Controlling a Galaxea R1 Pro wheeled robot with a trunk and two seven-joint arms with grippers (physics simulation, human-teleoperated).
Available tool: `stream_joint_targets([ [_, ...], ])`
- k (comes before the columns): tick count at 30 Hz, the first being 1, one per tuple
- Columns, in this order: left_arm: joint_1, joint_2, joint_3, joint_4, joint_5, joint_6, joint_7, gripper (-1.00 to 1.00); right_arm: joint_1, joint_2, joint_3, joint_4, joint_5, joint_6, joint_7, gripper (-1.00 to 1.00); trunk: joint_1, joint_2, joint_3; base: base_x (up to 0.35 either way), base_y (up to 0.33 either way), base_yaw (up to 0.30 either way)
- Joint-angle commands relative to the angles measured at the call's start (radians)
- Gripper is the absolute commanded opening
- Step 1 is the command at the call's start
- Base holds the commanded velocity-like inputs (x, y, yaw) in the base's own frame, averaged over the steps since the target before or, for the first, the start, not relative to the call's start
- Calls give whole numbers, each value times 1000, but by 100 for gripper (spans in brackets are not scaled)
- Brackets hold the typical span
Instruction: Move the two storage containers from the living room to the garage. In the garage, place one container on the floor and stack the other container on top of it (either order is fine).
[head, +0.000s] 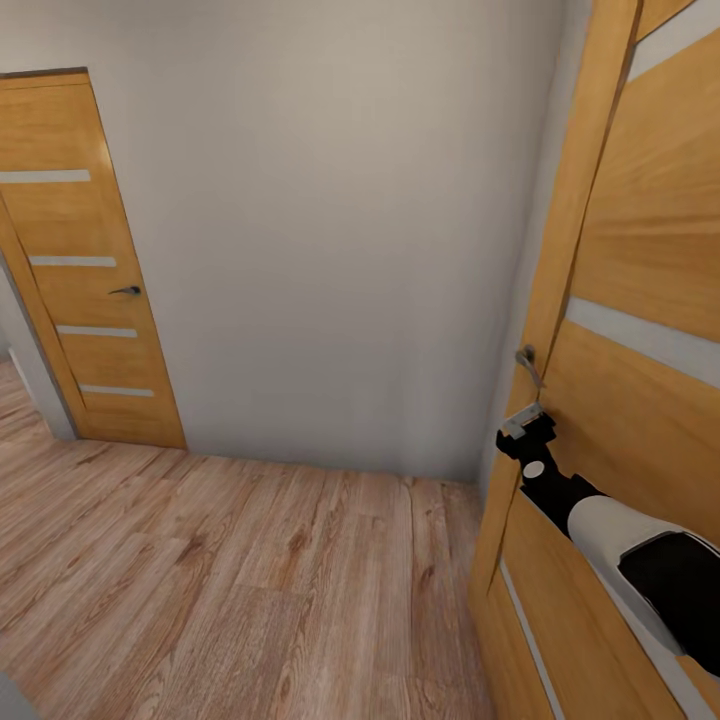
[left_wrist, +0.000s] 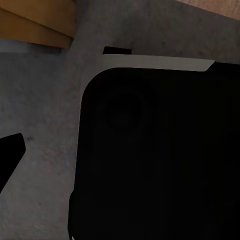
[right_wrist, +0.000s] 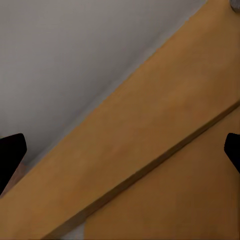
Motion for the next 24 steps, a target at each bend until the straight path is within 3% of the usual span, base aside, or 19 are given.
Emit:
stream_joint_targets([
  [1, 0, 0, 0, -1, 9, -1, 0, 100, 0, -2, -35, 2, 3, -2, -6, 100, 0, -1, -1, 0, 0, 0],
  [15, 0, 0, 0, -1, 9, -1, 0, 100, 0, -73, -37, 2, 2, -2, -5, 100, 0, -1, -1, 0, 0, 0],
  [24, 0, 0, 0, -1, 9, -1, 0, 100, 0, -102, -38, 2, -3, -2, -4, 100, 0, -1, -1, 0, 0, 0],
])
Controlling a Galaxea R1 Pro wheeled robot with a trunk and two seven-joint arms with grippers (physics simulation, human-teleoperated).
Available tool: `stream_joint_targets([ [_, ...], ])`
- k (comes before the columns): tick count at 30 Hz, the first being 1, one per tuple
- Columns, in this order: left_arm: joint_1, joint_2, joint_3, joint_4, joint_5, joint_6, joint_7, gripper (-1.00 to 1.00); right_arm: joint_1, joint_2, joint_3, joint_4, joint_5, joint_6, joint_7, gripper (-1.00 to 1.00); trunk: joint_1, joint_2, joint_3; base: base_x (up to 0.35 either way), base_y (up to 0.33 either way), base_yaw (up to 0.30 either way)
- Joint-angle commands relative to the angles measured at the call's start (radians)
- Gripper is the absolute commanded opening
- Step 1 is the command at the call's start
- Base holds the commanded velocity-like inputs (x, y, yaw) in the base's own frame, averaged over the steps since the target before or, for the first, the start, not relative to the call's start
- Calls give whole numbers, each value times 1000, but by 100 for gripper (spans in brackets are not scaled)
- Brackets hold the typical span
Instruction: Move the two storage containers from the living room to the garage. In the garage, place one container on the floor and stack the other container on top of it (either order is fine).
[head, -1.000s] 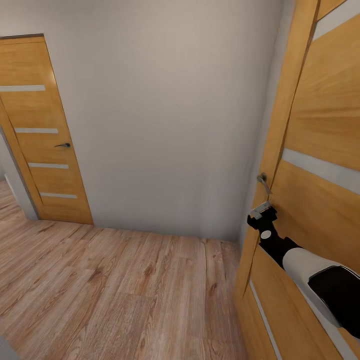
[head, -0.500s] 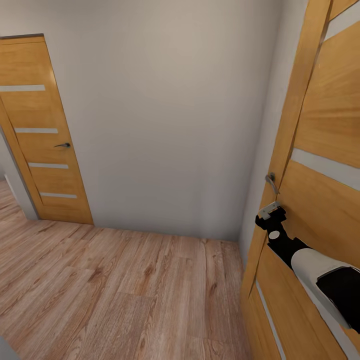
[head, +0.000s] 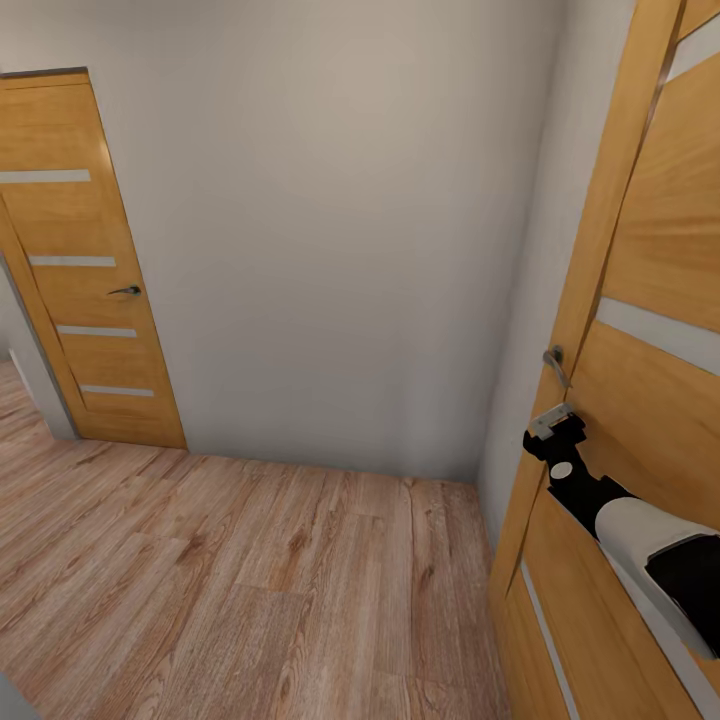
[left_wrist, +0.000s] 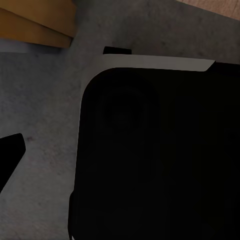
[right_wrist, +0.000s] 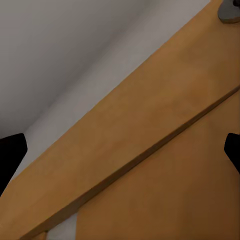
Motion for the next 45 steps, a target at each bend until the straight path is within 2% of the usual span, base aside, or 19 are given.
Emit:
stream_joint_targets([
  [1, 0, 0, 0, -1, 9, -1, 0, 100, -1, -23, -39, 2, 4, -2, -8, 100, 0, 0, -1, 0, 0, 0],
  [10, 0, 0, 0, -1, 9, -1, 0, 100, -1, -45, -41, 2, 2, -1, -7, 100, 0, 0, -1, 0, 0, 0],
  [19, 0, 0, 0, -1, 9, -1, 0, 100, -1, -20, -40, -6, 1, 9, -7, 100, 0, 0, -1, 0, 0, 0],
  [20, 0, 0, 0, -1, 9, -1, 0, 100, -1, -4, -41, -6, 0, 10, -6, 100, 0, 0, -1, 0, 0, 0],
  [21, 0, 0, 0, -1, 9, -1, 0, 100, -1, 34, -42, -6, -1, 11, -5, 100, 0, 0, -1, 0, 0, 0],
  [23, 0, 0, 0, -1, 9, -1, 0, 100, -1, 88, -42, -5, -3, 11, -5, 100, 0, 0, -1, 0, 0, 0],
  [26, 0, 0, 0, -1, 9, -1, 0, 100, -1, 140, -42, -1, -13, 11, -1, 100, 0, 0, -1, 0, 0, 0],
  [28, 0, 0, 0, -1, 9, -1, 0, 100, -1, 196, -42, 10, -38, 14, 25, 100, 0, 0, -1, 0, 0, 0],
  [30, 0, 0, 0, -1, 9, -1, 0, 100, -1, 213, -42, 21, -52, 18, 45, 100, 0, 0, -1, 0, 0, 0],
  [32, 0, 0, 0, -1, 9, -1, 0, 100, -1, 236, -42, 67, -96, 25, 105, 100, 0, 0, -1, 0, 0, 0],
  [34, 0, 0, 0, -1, 9, -1, 0, 100, 0, 240, -42, 100, -137, 27, 153, 100, 0, 0, -1, 0, 0, 0],
  [39, 0, 0, 0, -1, 9, -1, 0, 100, 5, 235, -42, 119, -193, 61, 226, 100, 0, 0, -1, 0, 0, 0],
  [43, 0, 0, 0, -1, 9, -1, 0, 100, 56, 228, -42, 123, -226, 98, 269, 100, 0, 0, -1, 0, 0, 0],
  [45, 0, 0, 0, -1, 9, -1, 0, 100, 125, 210, -42, 124, -244, 115, 298, 100, 0, 0, -1, 0, 0, 0],
])
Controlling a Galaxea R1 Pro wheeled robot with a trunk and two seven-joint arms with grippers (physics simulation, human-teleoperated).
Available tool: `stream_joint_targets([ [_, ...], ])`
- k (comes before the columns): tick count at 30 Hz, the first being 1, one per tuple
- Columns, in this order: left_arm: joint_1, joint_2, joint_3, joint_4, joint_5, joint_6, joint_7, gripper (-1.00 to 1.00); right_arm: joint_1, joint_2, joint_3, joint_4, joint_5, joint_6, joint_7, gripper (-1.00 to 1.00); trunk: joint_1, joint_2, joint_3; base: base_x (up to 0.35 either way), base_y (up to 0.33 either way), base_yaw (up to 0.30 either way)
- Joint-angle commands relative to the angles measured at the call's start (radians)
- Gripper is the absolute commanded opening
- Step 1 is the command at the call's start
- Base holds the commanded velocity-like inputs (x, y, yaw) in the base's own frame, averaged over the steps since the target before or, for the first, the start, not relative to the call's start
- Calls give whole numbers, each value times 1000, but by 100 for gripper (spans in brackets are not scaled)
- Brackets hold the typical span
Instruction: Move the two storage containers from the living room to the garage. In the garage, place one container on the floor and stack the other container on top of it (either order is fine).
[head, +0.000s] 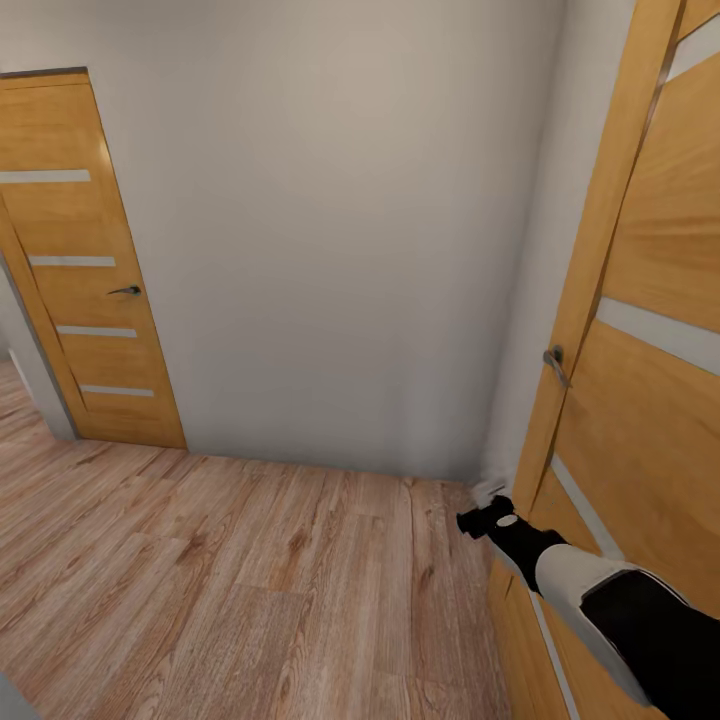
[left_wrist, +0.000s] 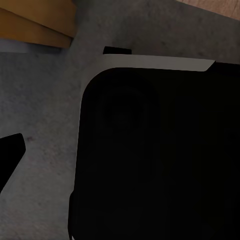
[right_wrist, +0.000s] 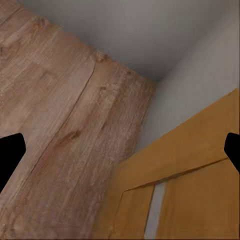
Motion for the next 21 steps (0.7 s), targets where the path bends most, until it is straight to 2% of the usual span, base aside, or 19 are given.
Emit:
stream_joint_targets([
  [1, 0, 0, 0, -1, 9, -2, 0, 100, 49, -13, 9, 3, -15, 5, 19, 100, 0, -1, -1, 0, 0, 0],
  [3, 0, 0, 0, 0, 9, -2, 0, 100, 154, -38, 9, 3, -23, 22, 60, 100, 0, -1, -1, 0, 0, 0],
  [4, 0, 0, 0, 0, 9, -2, 0, 100, 180, -44, 9, 3, -24, 26, 69, 100, 0, -1, -1, 0, 0, 0],
  [5, 0, 0, 0, -1, 9, -2, 0, 100, 233, -54, 9, 3, -26, 30, 87, 100, 0, -1, -1, 0, 0, 0],
  [6, 0, 0, 0, -1, 9, -2, 0, 100, 313, -63, 9, 4, -27, 34, 110, 100, 0, -1, -1, 0, 0, 0],
  [11, 0, 0, 0, 0, 9, -2, 0, 100, 525, -73, 9, 4, -28, 38, 129, 100, 0, -1, -1, 0, 0, 0],
  [15, 0, 0, 0, -1, 9, -2, 0, 100, 648, -73, 9, 4, -29, 35, 124, 100, 0, -1, -1, 0, 0, 0],
  [21, 0, 0, 0, -1, 9, -2, 0, 100, 736, -66, 10, 4, -36, 9, 123, 100, 0, -1, -1, 0, 0, 0],
])
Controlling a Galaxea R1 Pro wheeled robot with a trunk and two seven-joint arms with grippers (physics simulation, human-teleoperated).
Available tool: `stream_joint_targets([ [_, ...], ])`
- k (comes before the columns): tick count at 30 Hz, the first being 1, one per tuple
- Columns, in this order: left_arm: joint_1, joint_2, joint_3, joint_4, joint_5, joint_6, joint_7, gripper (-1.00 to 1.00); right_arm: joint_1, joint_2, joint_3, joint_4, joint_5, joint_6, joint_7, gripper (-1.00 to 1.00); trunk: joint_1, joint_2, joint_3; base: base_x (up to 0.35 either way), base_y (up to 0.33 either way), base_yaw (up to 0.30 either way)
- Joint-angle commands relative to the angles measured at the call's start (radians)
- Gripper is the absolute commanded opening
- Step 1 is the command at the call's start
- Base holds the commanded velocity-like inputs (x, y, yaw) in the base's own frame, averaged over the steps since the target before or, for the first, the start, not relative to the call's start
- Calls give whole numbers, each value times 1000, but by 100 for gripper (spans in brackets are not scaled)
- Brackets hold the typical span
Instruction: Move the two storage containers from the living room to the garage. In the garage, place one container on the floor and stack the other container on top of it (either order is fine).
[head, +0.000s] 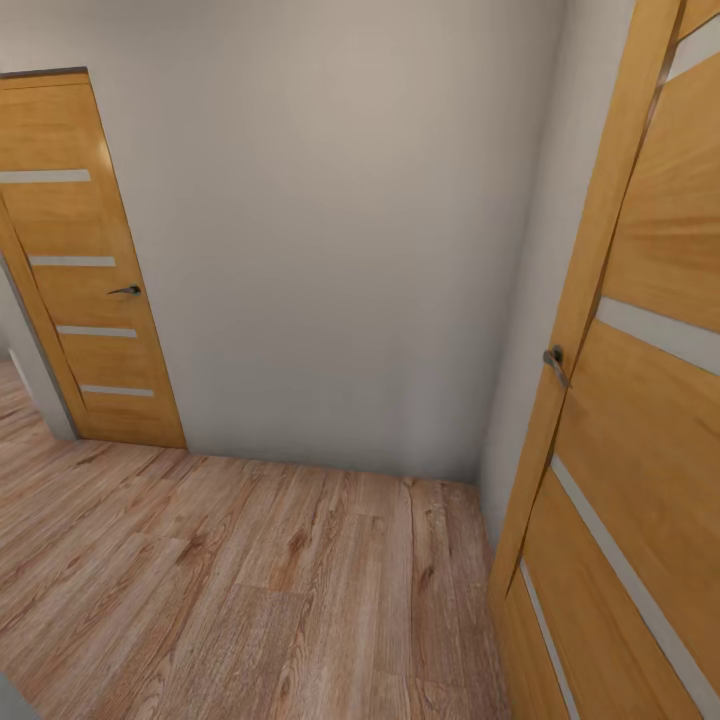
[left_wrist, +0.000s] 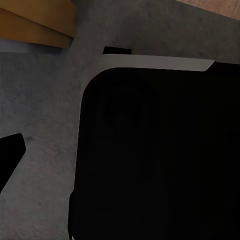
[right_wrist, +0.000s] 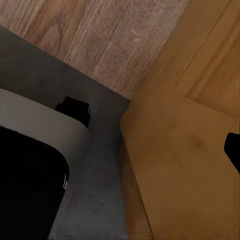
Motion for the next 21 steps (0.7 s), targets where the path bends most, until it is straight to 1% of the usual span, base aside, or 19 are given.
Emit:
stream_joint_targets([
  [1, 0, 0, 0, -1, 9, -2, 0, 100, 8, 1, 8, 3, -12, -13, 5, 100, 0, 0, -1, 0, 0, 0],
  [4, 0, 0, 0, -1, 9, -2, 0, 100, 21, 3, 8, 3, -13, -51, 9, 100, 0, 0, -1, 0, 0, 0],
  [9, 0, 0, 0, -1, 9, -2, 0, 100, 27, 4, 8, 3, -18, -74, 15, 100, 0, 0, -1, 0, 0, 0],
  [12, 0, 0, 0, -1, 9, -2, 0, 100, 40, 6, 8, 3, -36, -81, 17, 100, 0, 0, -1, 0, 0, 0],
  [16, 0, 0, 0, -1, 9, -2, 0, 100, 88, 11, 8, 3, -86, -87, 19, 100, 0, 0, -1, 0, 0, 0],
  [20, 0, 0, 0, 0, 9, -2, 0, 100, 94, 13, 8, 3, -111, -88, 19, 100, 0, 0, -1, 0, 0, 0],
  [21, 0, 0, 0, 0, 9, -2, 0, 100, 95, 12, 8, 3, -123, -88, 20, 100, 0, 0, -1, 0, 0, 0],
])
